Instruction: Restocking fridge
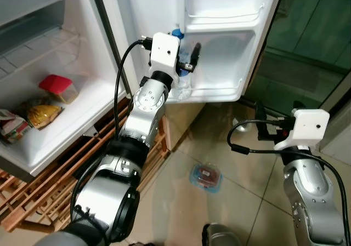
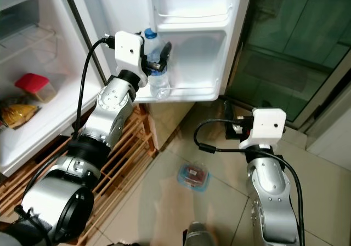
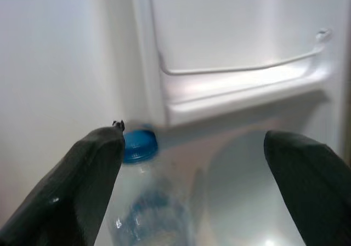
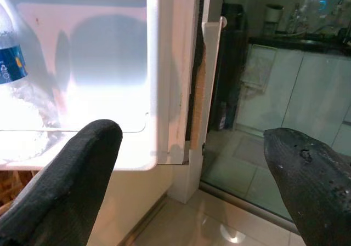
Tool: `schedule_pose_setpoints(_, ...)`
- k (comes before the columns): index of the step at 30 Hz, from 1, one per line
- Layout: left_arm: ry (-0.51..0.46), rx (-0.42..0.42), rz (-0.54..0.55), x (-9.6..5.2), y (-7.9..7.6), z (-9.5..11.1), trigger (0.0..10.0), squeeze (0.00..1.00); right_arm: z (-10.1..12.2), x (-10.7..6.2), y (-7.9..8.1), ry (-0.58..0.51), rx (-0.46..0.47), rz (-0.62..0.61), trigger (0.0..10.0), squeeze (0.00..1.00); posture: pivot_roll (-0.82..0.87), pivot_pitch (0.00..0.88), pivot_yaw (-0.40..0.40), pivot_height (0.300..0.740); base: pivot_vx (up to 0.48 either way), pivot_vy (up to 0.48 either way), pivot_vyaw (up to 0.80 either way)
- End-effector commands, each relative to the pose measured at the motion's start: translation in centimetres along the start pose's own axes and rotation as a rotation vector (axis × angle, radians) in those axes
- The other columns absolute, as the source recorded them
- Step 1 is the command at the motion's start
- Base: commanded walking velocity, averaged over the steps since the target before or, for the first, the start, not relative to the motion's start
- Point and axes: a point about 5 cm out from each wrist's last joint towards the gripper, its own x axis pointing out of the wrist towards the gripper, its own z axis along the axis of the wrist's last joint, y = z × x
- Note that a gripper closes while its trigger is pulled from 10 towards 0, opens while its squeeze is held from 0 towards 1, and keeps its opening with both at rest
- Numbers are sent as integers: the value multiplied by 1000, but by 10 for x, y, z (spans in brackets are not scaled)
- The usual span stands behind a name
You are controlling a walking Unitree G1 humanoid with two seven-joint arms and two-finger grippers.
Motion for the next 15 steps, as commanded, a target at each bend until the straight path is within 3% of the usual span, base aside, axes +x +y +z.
schedule_pose_setpoints(1,44,-24,-27,-13,4,-4,10000,1000,1,-1,-3,-16,-12,-28,10000,141,-332,18,100,740,0,0,0)
schedule_pose_setpoints(2,72,-56,-31,-26,8,-9,10000,1000,1,-3,-7,-19,-18,-50,10000,137,-318,16,107,740,0,0,0)
schedule_pose_setpoints(3,72,-56,-31,-26,8,-9,10000,1000,1,-3,-7,-19,-18,-50,10000,137,-318,16,107,740,0,0,0)
schedule_pose_setpoints(4,86,-99,-2,-54,17,-13,10000,1000,0,-6,-13,-18,-23,-89,10000,137,-308,16,108,740,0,0,0)
schedule_pose_setpoints(5,86,-99,-2,-54,17,-13,10000,1000,0,-6,-13,-18,-23,-89,10000,137,-308,16,108,740,0,0,0)
schedule_pose_setpoints(7,79,-128,37,-76,22,-13,10000,1000,-2,-8,-16,-4,-18,-113,10000,141,-303,19,104,740,0,0,0)
schedule_pose_setpoints(8,140,-121,76,-107,23,-22,10000,1000,-3,-7,-15,2,-19,-113,10000,137,-284,18,100,740,0,0,0)
schedule_pose_setpoints(9,175,-124,103,-119,23,-27,10000,1000,-4,-6,-15,3,-19,-112,10000,133,-279,18,97,740,0,0,0)
schedule_pose_setpoints(12,219,-136,159,-131,25,-33,10000,1000,-5,-3,-15,7,-20,-110,10000,129,-269,18,88,740,0,0,0)
schedule_pose_setpoints(13,221,-113,180,-132,28,-37,10000,0,-5,-1,-15,10,-19,-99,10000,129,-259,18,73,740,0,0,0)
schedule_pose_setpoints(15,220,-72,184,-132,31,-40,10000,0,-6,1,-14,13,-17,-84,10000,129,-257,21,67,740,0,0,0)
